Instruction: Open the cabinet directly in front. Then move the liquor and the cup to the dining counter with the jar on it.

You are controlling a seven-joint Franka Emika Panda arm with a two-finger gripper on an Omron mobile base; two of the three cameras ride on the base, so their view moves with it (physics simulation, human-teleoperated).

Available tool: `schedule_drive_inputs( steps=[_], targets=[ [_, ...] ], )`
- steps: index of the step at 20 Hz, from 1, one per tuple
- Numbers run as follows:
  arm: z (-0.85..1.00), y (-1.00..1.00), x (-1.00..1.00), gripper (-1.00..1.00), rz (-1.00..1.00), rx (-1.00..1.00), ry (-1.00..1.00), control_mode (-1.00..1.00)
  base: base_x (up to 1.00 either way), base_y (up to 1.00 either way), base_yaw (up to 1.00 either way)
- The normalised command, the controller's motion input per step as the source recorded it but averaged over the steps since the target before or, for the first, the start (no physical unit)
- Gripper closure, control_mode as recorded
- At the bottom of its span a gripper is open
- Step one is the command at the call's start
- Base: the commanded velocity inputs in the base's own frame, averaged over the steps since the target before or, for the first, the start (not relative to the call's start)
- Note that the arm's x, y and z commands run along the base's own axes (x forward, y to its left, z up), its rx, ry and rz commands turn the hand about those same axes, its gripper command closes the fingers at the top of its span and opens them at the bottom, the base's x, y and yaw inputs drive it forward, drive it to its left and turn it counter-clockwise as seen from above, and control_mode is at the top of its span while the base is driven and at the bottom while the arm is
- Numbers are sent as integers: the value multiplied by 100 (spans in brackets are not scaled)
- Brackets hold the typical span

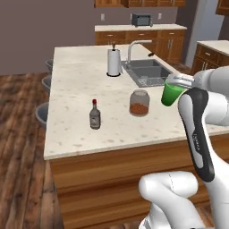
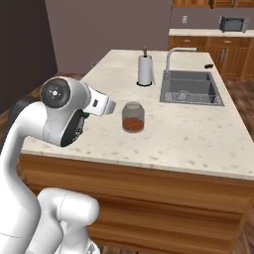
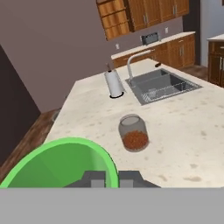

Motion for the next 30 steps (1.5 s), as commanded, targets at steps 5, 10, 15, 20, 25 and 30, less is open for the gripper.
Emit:
schedule_drive_inputs(
  steps=[5, 10, 15, 20, 25, 30],
  targets=[
    [0, 0, 0, 100, 0, 0, 0, 100, -11, -100, 17],
    [0, 0, 0, 100, 0, 0, 0, 100, -2, -33, 3],
    [0, 0, 0, 100, 0, 0, 0, 100, 31, -6, 0],
    [0, 0, 0, 100, 0, 0, 0, 100, 52, -11, 0],
    [-23, -19, 27, 100, 6, 0, 3, -100, 10, -4, 0],
    [-51, -17, 46, 100, 10, 0, 2, -100, 0, 0, 0]
  ],
)
